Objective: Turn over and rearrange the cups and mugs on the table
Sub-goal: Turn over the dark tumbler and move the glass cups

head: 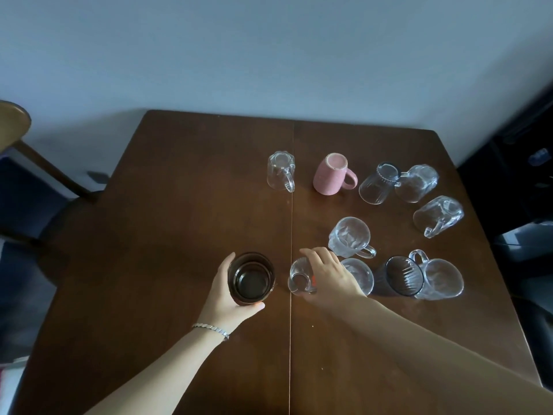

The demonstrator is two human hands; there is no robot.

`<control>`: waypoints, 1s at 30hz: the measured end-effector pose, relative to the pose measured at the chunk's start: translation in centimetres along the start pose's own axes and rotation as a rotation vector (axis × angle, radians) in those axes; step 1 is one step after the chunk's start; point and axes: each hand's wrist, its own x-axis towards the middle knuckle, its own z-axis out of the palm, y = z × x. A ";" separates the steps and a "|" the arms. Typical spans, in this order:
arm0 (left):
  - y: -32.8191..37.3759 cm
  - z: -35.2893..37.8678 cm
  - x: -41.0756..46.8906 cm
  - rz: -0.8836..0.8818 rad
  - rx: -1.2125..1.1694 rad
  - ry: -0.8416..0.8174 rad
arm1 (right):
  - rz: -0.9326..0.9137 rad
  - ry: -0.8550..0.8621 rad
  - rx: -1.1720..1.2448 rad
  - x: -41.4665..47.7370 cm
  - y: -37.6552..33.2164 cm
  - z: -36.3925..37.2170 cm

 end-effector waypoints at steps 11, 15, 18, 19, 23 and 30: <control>2.3 -0.5 1.1 0.012 0.310 -0.081 | 0.021 -0.032 -0.014 -0.1 -0.2 -0.3; 5.5 -0.9 1.9 -0.069 0.512 -0.251 | -0.013 -0.082 -0.032 0.1 -0.1 -1.6; 9.7 -1.0 3.4 0.012 0.667 -0.263 | -0.008 -0.102 0.003 1.3 0.7 -4.4; 11.4 -1.0 4.4 0.029 0.649 -0.262 | 0.005 -0.099 0.012 2.0 1.2 -5.5; 17.4 0.0 9.7 0.084 0.664 -0.175 | 0.074 -0.090 -0.042 6.4 4.2 -10.3; 20.8 2.8 20.2 0.224 1.071 -0.068 | 0.068 -0.040 -0.265 16.1 7.3 -14.9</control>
